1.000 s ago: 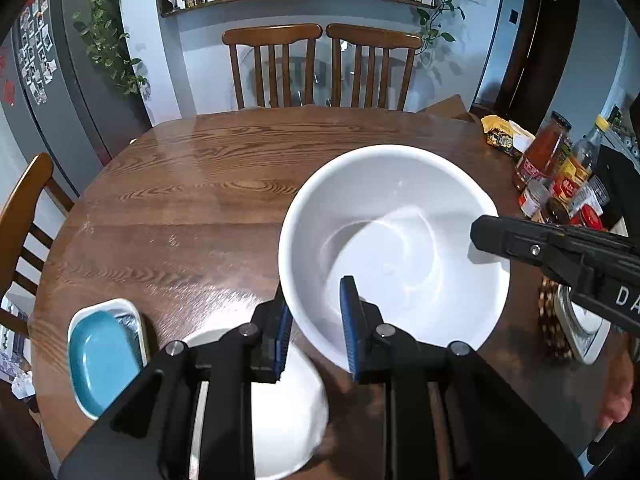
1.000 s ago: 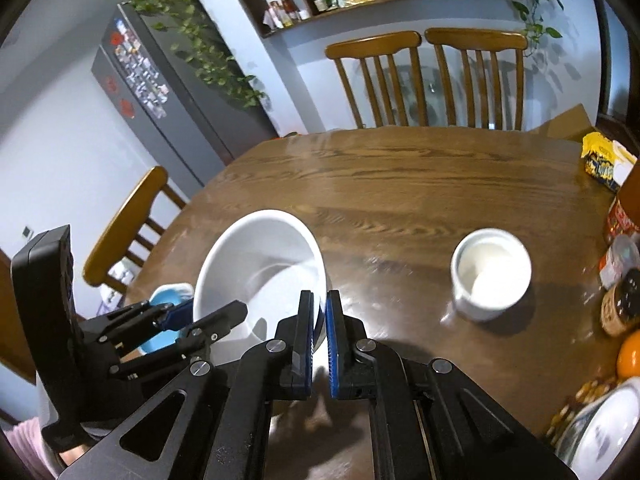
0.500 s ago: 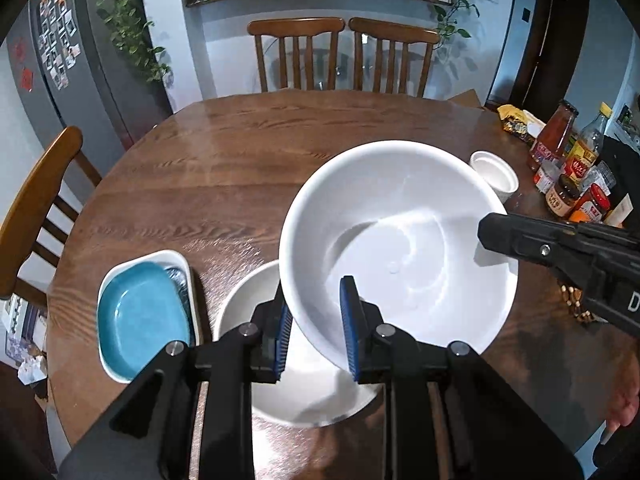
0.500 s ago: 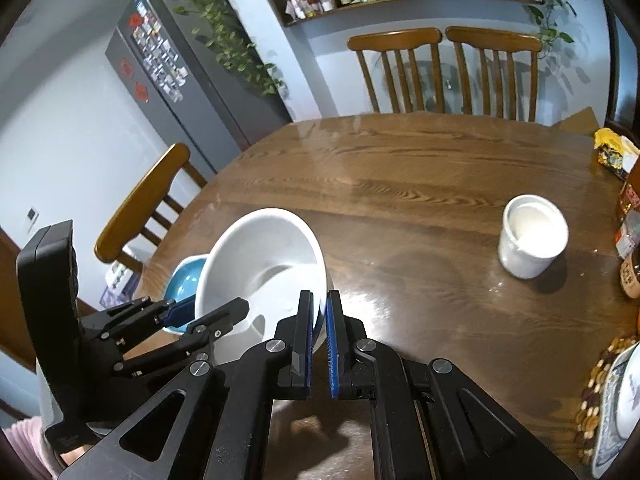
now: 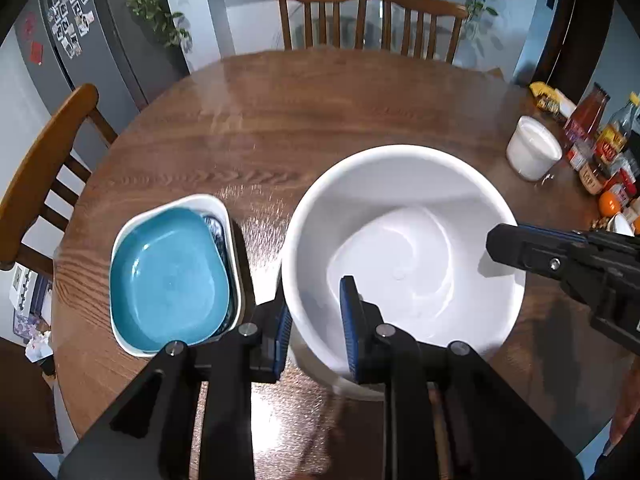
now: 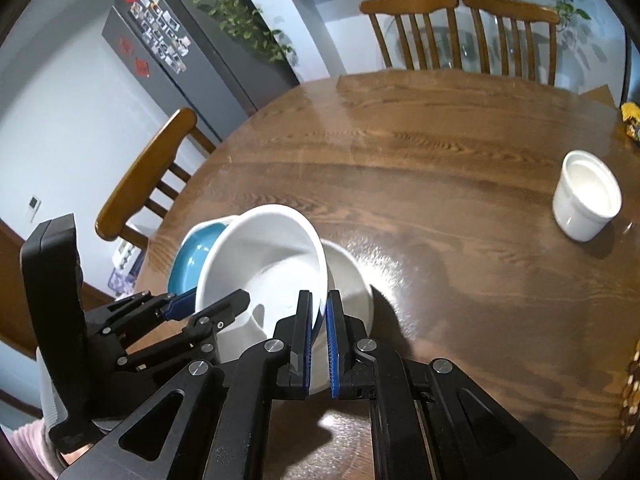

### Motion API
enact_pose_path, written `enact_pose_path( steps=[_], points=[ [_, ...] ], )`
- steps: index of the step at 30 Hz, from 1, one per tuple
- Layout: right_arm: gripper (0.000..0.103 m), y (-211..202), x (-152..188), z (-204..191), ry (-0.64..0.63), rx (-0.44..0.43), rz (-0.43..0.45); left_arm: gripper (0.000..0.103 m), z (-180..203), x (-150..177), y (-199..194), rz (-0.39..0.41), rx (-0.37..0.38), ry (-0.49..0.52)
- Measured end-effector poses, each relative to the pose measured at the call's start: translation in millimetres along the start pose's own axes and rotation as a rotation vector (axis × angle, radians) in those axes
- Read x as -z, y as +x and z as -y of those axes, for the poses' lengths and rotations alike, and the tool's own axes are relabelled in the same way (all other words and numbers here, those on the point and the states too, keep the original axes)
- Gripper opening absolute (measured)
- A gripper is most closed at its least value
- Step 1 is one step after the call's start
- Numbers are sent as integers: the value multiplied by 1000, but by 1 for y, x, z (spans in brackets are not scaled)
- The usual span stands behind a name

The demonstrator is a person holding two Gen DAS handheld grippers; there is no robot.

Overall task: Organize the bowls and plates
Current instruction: 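Lower the medium white bowl into the large white bowl with both tools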

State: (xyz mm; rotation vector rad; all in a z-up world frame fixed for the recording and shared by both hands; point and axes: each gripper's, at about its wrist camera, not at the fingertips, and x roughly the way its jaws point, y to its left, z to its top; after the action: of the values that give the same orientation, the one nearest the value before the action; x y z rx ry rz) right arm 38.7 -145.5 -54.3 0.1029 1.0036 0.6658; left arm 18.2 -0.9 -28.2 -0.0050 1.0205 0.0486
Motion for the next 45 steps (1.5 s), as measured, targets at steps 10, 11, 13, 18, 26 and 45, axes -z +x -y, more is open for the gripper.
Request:
enact_pose_path(
  steps=[10,11,13,18,26,45],
  points=[
    [8,25,9,0,36,29,-71,21,-4,8,24,-69,-7,47],
    [8,26,9,0,40,35,-78,22,-4,8,24,-69,-6,49],
    [8,29,9,0,41,48,-88,22,-3,7,24,-68,-7,59],
    [8,35,12,-1,42,80,-99,22,-3,6,27,-67,-5,74],
    [8,41,12,-8,-5,147,-109,28,0,6,30,-76,-3,89],
    [8,45,11,-21,-89,233,-106,34,5,7,29,-69,-6,98]
  ],
)
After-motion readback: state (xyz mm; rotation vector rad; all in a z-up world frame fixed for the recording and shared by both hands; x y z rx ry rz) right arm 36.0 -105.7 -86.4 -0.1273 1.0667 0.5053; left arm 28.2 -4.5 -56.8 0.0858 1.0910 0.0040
